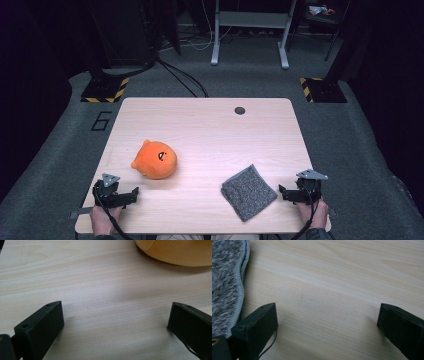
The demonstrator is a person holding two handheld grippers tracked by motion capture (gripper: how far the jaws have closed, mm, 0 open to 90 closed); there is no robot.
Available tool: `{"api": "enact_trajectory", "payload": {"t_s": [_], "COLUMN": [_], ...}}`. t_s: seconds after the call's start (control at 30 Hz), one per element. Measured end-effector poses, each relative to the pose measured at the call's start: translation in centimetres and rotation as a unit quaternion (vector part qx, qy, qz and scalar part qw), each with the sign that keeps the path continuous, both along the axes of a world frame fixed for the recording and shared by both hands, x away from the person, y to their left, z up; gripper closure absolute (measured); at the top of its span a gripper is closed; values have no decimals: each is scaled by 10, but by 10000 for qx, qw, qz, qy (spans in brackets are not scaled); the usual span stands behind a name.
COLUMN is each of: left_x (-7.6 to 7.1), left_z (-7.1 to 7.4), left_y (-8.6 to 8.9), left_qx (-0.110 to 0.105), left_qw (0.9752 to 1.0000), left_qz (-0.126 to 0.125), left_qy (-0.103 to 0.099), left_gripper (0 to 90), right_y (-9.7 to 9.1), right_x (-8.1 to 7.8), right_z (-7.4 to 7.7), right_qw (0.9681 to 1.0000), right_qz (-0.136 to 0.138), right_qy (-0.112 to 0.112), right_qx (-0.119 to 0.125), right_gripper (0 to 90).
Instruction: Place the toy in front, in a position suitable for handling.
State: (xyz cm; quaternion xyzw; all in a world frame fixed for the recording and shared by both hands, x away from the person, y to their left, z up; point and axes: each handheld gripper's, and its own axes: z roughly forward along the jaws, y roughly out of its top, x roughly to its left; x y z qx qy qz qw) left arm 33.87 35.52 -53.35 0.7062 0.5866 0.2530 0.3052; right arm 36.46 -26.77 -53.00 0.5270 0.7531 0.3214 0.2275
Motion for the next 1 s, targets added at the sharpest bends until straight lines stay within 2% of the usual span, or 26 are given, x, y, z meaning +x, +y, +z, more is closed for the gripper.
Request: {"api": "enact_trajectory", "payload": {"t_s": [0.63,0.9,1.0], "left_x": [0,0,0], "left_z": [0,0,0], "left_y": [0,0,0], "left_qx": [18,24,24], "left_qw": [10000,10000,10000], "left_qz": [-14,-19,-19], "left_qy": [10,17,19], "left_gripper": [0,0,0], "right_y": [0,0,0], "right_x": [0,0,1], "right_z": [0,0,1], "right_qw": [10000,10000,9999], "right_qz": [-4,-17,-73], "right_qy": [-9,54,107], "right_qx": [-8,-32,30], "right_gripper": [19,8,3]}}
